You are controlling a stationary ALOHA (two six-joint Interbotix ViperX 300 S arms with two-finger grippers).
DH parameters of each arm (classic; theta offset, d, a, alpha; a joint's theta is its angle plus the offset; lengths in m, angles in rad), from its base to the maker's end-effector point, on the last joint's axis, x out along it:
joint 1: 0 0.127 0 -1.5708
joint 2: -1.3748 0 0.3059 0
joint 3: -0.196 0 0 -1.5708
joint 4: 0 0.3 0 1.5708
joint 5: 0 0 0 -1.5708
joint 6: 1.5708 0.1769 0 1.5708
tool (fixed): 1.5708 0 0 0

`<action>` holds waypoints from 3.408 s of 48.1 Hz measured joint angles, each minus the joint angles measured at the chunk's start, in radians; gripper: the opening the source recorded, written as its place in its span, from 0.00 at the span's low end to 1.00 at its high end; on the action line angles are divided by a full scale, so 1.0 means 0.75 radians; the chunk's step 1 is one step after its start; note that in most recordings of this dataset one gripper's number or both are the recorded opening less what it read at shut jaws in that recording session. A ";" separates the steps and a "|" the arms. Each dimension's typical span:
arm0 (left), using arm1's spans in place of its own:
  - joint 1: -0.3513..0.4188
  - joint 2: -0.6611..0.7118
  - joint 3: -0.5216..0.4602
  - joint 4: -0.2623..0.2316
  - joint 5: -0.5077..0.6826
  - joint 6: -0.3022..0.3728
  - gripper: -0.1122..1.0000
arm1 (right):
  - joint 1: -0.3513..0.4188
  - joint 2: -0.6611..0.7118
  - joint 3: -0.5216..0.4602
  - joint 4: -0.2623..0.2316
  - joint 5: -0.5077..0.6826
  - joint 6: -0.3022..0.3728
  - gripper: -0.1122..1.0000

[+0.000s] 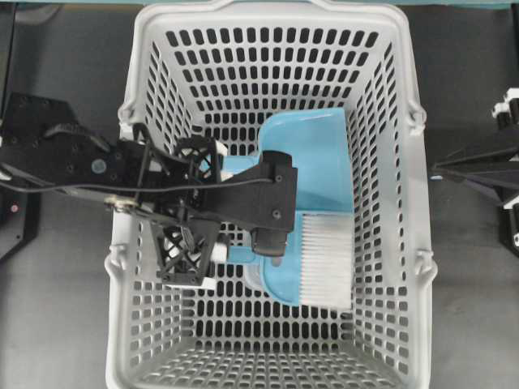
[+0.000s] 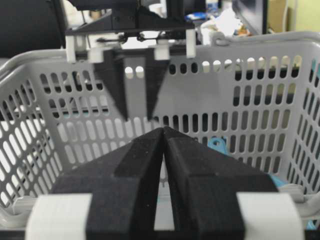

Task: Pick up the hand brush from the shopping basket with the left arm.

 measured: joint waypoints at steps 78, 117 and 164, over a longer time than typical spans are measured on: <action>-0.047 0.229 0.205 0.000 -0.329 -0.231 0.44 | 0.002 0.004 0.025 0.006 0.000 0.000 0.10; -0.074 0.027 0.147 -0.002 -0.325 -0.072 0.36 | 0.000 0.004 0.029 0.006 0.000 0.002 0.10; -0.055 -0.170 -0.088 0.000 -0.323 0.063 0.36 | 0.000 0.004 0.029 0.006 0.000 0.002 0.10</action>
